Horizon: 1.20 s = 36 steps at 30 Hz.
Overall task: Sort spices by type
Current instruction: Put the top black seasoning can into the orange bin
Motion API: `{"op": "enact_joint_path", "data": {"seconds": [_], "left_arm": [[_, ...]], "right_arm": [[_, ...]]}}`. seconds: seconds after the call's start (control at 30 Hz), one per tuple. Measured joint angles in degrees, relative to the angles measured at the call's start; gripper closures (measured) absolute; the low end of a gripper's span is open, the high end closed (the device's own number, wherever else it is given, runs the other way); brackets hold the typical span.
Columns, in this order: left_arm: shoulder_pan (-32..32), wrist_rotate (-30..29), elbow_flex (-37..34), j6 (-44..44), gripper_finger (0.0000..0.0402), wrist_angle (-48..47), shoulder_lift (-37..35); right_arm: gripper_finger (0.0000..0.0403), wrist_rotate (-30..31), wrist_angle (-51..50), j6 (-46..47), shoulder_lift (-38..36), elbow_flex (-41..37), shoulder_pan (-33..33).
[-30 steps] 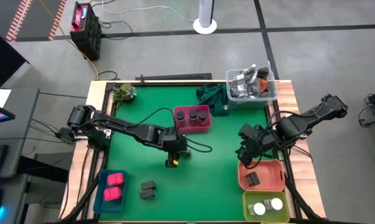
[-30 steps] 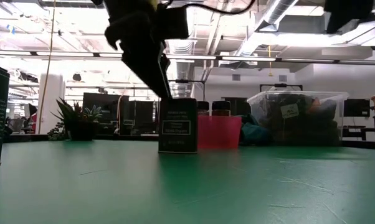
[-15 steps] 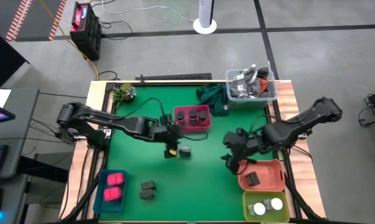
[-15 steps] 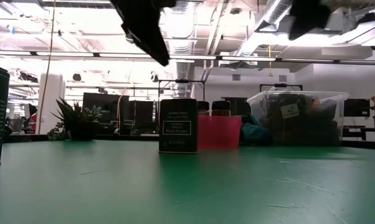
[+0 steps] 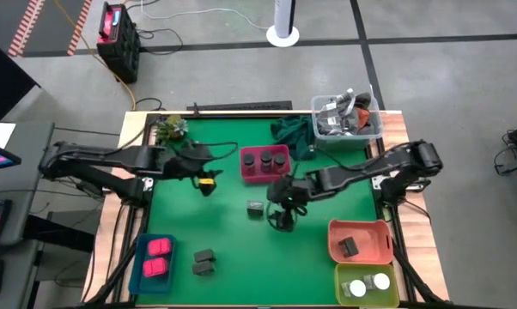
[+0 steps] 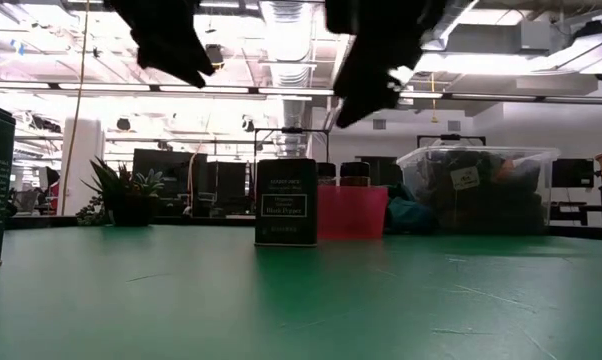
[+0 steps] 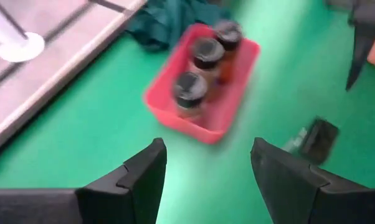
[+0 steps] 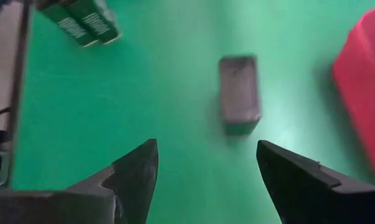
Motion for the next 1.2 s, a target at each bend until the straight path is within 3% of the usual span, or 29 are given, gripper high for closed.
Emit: {"op": "enact_joint_path", "data": {"seconds": [0.13, 0.53, 0.83, 1.2], "left_arm": [[0.30, -4.74, -0.40, -3.15, 0.0180, -3.38, -3.90], [0.91, -5.12, -0.40, -7.46, 0.0180, -10.26, -10.11], [0.92, -5.09, -0.40, -8.39, 0.0180, -13.82, -12.51], [0.92, -6.35, -0.40, -5.44, 0.0180, -13.73, -12.41]], "right_arm": [[0.0105, -0.04, -0.57, -6.86, 4.69, 6.27, -1.63], [0.0105, -0.51, -10.31, -14.29, 19.17, 22.56, -4.36], [0.0106, -1.97, -15.73, -14.02, 20.93, 23.16, -3.98], [0.0135, -1.71, -12.35, -16.08, 20.95, 20.13, -4.82]]}}
